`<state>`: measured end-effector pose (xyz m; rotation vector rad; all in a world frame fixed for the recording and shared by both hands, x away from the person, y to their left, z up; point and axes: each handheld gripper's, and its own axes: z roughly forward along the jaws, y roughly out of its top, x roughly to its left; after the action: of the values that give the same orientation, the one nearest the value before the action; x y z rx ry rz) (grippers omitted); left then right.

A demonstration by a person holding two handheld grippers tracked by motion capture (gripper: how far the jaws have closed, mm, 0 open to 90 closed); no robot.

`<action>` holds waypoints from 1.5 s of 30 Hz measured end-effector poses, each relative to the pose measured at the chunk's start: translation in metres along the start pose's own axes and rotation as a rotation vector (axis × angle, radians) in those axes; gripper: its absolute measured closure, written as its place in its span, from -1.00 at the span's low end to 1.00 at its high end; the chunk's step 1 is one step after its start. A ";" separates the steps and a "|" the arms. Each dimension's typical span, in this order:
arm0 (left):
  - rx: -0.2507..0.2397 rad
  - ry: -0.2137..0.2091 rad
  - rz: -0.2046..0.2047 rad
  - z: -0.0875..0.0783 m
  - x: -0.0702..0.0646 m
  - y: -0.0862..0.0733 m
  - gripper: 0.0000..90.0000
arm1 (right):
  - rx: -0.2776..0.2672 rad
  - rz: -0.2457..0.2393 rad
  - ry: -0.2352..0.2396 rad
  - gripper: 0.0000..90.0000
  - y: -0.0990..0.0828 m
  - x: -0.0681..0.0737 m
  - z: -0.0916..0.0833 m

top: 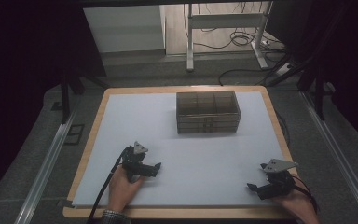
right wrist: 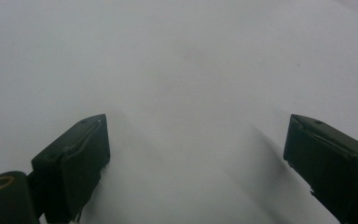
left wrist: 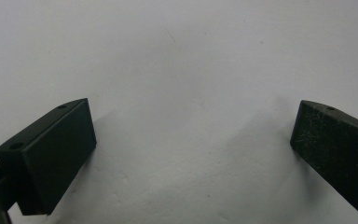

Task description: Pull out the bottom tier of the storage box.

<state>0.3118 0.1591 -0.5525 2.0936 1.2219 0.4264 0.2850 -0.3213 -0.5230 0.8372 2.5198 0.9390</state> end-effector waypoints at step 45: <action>0.000 0.000 -0.001 0.000 0.000 0.000 -1.00 | 0.032 -0.382 -0.182 -0.15 0.058 0.004 0.030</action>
<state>0.3118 0.1591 -0.5525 2.0926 1.2223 0.4257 0.3202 -0.2693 -0.5062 0.4037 2.4188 0.6667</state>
